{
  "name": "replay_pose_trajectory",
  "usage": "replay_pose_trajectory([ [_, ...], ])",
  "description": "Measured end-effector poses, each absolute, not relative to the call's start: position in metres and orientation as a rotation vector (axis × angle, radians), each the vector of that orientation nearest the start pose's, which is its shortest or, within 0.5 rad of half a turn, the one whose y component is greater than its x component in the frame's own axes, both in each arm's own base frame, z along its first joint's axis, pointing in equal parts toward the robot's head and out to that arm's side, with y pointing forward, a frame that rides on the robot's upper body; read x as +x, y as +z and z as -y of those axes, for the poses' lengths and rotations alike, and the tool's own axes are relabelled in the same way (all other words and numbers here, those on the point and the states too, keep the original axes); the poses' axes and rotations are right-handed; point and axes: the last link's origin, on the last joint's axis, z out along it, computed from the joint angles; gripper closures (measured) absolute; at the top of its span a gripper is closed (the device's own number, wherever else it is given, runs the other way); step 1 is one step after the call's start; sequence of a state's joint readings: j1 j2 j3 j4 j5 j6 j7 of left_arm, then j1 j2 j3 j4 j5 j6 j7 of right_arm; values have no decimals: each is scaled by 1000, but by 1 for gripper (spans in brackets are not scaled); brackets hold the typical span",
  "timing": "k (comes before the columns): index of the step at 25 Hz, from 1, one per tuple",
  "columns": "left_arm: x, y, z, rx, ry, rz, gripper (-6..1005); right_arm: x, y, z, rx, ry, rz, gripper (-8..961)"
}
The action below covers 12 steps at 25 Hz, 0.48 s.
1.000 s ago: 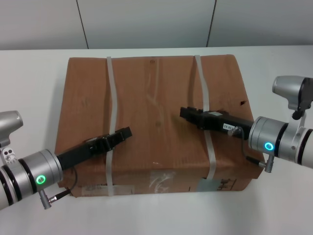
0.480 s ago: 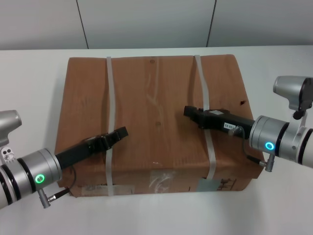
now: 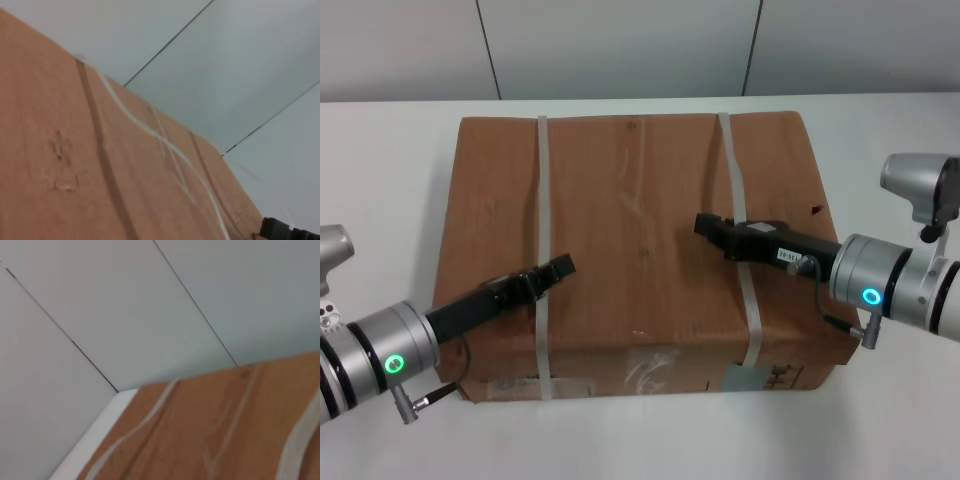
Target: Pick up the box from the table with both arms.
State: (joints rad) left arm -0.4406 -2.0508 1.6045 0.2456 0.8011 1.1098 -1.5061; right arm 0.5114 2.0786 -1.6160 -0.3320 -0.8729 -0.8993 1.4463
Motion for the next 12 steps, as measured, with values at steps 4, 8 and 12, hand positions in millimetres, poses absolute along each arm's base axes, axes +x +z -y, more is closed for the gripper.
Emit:
replay_pose_trajectory([
  [4,-289,-70,-307,-2202,-1022,1441,939,264,-86,-340,-2279,830,-1225,897],
  [8,-277,-61,-305,-2226,-1105,1363,938,250,-79,-338,-2329,909,-1099,896],
  [12,-266,-53,-305,-2254,-1171,1282,937,241,-74,-336,-2364,963,-1025,894],
])
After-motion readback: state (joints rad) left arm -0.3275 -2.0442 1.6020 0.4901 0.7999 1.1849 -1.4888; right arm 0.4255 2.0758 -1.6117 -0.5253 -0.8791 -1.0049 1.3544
